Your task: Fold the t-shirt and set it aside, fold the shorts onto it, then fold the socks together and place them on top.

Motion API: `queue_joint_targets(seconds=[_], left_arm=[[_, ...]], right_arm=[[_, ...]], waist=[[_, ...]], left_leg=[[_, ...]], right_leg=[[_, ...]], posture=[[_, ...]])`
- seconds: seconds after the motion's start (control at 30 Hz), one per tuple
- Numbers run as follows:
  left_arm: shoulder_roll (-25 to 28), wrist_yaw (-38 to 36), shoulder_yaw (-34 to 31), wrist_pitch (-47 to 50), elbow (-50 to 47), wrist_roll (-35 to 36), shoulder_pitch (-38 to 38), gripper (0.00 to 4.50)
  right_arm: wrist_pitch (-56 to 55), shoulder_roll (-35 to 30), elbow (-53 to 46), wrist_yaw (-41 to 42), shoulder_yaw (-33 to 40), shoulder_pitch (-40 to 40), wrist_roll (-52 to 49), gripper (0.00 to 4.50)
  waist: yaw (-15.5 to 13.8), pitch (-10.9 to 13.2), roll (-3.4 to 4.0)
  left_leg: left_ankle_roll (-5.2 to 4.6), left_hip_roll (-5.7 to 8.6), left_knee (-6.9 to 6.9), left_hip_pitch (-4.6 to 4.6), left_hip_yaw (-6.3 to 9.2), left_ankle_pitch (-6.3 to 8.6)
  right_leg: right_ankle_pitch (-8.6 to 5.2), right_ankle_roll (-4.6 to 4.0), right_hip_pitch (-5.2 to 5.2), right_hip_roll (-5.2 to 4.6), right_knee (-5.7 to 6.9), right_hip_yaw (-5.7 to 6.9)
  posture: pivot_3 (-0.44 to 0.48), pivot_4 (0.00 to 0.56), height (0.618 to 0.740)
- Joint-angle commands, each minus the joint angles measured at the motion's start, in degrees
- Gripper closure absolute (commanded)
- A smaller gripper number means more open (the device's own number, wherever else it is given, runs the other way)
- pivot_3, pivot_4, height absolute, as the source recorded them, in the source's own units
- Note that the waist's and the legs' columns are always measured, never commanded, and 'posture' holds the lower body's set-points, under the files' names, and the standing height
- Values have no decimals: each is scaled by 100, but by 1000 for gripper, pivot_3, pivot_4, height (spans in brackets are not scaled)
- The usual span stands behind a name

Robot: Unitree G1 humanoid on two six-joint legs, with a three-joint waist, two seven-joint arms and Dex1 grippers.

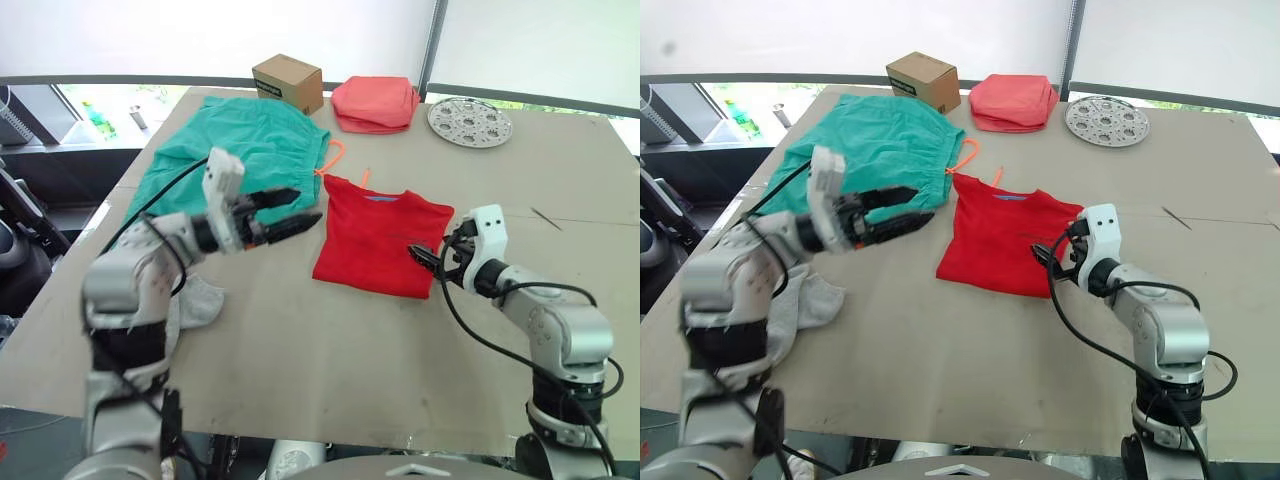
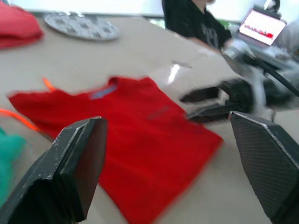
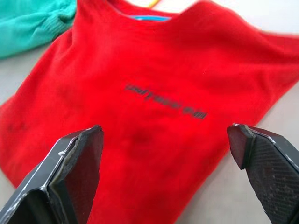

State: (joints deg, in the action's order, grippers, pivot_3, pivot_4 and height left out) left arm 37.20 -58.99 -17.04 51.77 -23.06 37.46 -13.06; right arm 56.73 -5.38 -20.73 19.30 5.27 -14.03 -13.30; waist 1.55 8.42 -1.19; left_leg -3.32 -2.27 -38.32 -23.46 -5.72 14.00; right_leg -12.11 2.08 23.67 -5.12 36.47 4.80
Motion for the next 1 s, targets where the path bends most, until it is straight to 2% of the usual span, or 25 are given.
queue_joint_targets(seconds=[0.03,0.13,0.27,0.43,0.47,0.5,0.53,0.57,0.67,0.77,0.87,0.93,1.0], left_arm=[[270,-48,-218,-17,-832,345,690,39],[272,175,-307,-88,-899,468,943,39],[346,157,-382,-321,-981,524,1292,39],[724,-321,-538,-867,-857,404,1833,39],[813,-452,-539,-1022,-811,343,1950,0],[879,-539,-541,-1132,-748,322,2027,0],[950,-627,-514,-1265,-674,276,2079,0],[988,-669,-477,-1378,-606,236,2101,0],[998,-689,-344,-1579,-482,189,2126,0],[951,-665,-158,-1746,-401,136,2082,0],[876,-568,41,-1843,-336,136,1943,0],[778,-524,284,-1910,-243,108,1727,0],[712,-493,446,-1938,-205,92,1586,0]], right_arm=[[-390,331,619,-597,63,-187,150,0],[-217,423,980,-662,-299,-228,205,0],[-315,471,1508,-540,-822,-340,268,0],[-734,-159,2294,-77,-2228,-491,997,0],[-782,-301,2408,7,-2428,-477,1109,527],[-821,-427,2479,77,-2567,-458,1194,774],[-816,-555,2498,142,-2658,-428,1251,1371],[-803,-623,2471,156,-2641,-389,1262,1728],[-716,-801,2208,170,-2476,-274,1231,3233],[-512,-960,1707,162,-2209,-165,1152,4460],[-216,-1251,964,184,-1832,-76,1041,4460],[446,-2070,-200,494,-1228,81,874,4460],[938,-2690,-885,728,-799,212,680,4460]], waist=[[7,3,2],[-38,-12,12],[23,-53,-30],[153,-75,-51],[170,-79,-50],[177,-92,-53],[178,-108,-55],[174,-127,-45],[133,-152,-21],[26,-153,-10],[-107,-147,1],[-281,-124,38],[-403,-105,64]], left_leg=[[3,0,-1,-1,2,1],[17,-2,0,-1,21,-6],[-4,-7,2,14,10,8],[-2,-10,37,68,11,9],[-1,-10,54,80,18,9],[0,-10,63,85,24,9],[8,-8,88,96,31,5],[14,-9,99,105,31,7],[35,-15,118,120,37,18],[38,-15,120,120,36,19],[38,-7,114,95,39,20],[38,1,113,71,47,20],[34,15,107,37,52,21]], right_leg=[[0,0,2,1,2,-1],[4,-9,3,4,-1,12],[3,-10,-1,-1,-3,9],[5,-13,-12,1,-27,-9],[9,-20,-12,0,-38,-9],[14,-28,-11,-1,-49,-12],[18,-33,-11,-1,-59,-10],[18,-34,-11,-1,-60,-10],[3,-58,-12,7,-58,-8],[-1,-62,-11,3,-59,-8],[-1,-61,2,-15,-66,-1],[-1,-61,11,-33,-72,21],[-5,-54,13,-68,-86,58]], posture=[[0,150,740],[0,150,740],[0,150,740],[0,150,740],[0,150,740],[0,150,740],[0,150,740],[0,150,740],[0,150,740],[0,150,740],[0,150,740],[0,150,740],[0,150,740]])
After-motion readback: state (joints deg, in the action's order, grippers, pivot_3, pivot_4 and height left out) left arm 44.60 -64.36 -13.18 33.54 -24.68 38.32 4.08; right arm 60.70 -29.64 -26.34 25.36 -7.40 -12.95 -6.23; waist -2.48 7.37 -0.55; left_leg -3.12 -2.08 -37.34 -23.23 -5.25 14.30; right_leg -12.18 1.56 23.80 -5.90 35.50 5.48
